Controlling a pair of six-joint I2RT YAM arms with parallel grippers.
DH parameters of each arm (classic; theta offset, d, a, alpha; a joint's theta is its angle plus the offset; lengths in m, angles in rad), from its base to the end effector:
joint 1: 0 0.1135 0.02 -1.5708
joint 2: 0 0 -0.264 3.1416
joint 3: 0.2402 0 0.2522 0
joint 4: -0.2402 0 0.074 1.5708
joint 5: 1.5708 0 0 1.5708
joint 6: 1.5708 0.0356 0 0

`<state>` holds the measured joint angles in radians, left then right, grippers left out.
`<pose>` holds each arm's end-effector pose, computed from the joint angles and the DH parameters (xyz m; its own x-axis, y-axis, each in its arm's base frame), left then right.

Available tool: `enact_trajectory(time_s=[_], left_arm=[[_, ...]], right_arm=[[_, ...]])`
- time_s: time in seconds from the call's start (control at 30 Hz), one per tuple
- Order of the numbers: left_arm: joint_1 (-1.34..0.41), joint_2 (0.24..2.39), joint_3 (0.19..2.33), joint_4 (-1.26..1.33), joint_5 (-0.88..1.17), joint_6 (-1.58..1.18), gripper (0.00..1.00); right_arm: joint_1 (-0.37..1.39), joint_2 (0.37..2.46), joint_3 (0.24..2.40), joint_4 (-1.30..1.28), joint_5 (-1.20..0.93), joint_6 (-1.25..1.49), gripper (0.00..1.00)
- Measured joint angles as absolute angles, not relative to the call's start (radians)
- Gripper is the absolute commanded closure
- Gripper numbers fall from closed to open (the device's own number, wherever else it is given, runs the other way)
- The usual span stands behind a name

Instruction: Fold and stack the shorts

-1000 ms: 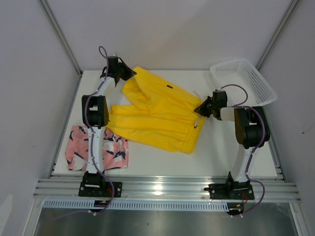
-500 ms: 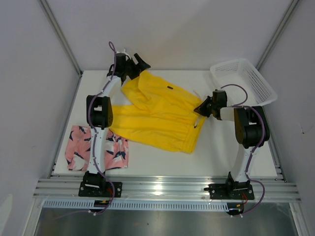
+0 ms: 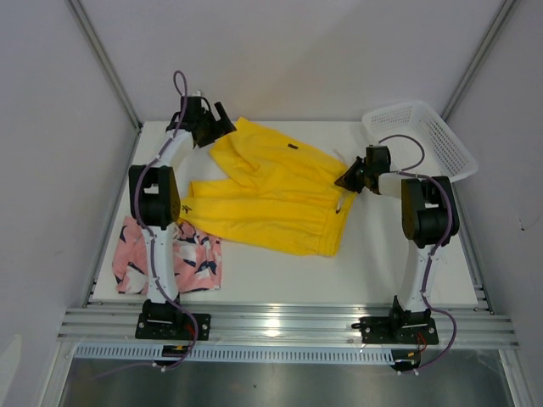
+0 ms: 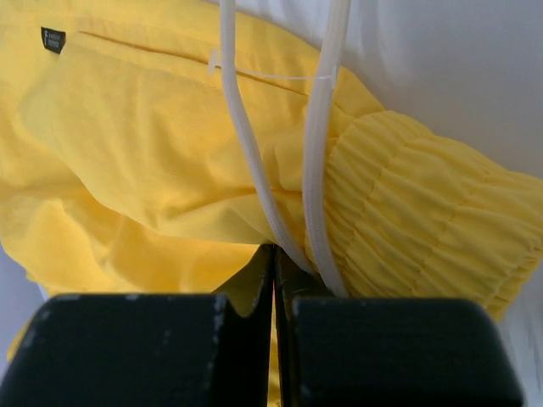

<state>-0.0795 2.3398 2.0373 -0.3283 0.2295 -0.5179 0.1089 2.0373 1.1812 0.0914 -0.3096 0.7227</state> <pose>0.5407 -0.0512 0.2234 -0.6398 -0.4326 -0.6352 -0.0647 0.8539 -0.5164 0.4188 0.0567 0.1289 -0.7292 0.5540 -0.4017 0.2136 0.7420 0.6355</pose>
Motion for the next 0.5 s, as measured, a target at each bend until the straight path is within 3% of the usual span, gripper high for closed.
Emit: enact_trajectory(time_s=[0.17,0.5], left_arm=[[-0.067,2.284,1.928,-0.362,0.176,-0.48,0.01],[-0.07,2.331,1.993,-0.452,0.157,-0.406,0.06]], right_arm=[[0.098,2.085,1.275,0.038,-0.295,0.702,1.0],[0.117,2.085,1.336,-0.061,-0.242,0.667,1.0]])
